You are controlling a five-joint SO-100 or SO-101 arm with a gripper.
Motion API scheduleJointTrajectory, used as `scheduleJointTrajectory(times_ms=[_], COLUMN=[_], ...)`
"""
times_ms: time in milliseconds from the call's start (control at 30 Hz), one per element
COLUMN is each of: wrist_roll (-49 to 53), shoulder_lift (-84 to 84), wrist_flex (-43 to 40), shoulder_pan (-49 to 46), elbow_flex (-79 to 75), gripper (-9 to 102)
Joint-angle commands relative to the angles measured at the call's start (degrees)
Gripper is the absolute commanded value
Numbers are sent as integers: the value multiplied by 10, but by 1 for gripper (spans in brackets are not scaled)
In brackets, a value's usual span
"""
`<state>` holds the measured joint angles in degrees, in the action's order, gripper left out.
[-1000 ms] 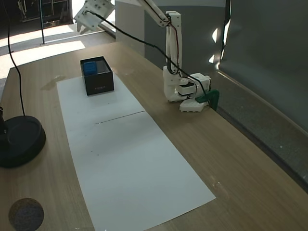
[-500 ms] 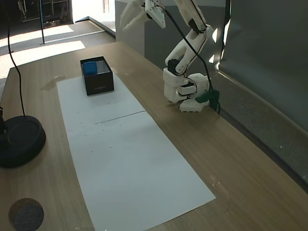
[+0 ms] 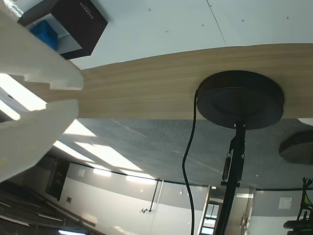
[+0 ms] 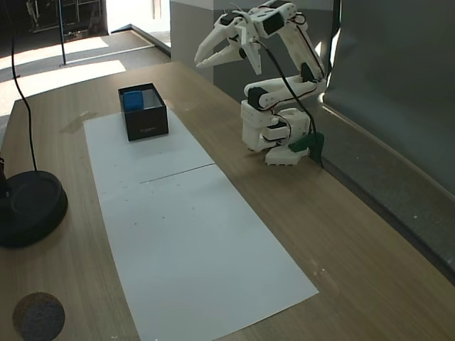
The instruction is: Grab a blue square and put it in the box.
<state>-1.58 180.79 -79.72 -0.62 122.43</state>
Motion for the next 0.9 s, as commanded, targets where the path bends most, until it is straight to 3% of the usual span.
scheduleJointTrajectory(times_ms=[0, 867], wrist_roll=[1, -2], shoulder_lift=[23, 183], wrist_flex=[25, 56], shoulder_pan=[-4, -4], elbow_flex=[20, 156], gripper=[0, 0])
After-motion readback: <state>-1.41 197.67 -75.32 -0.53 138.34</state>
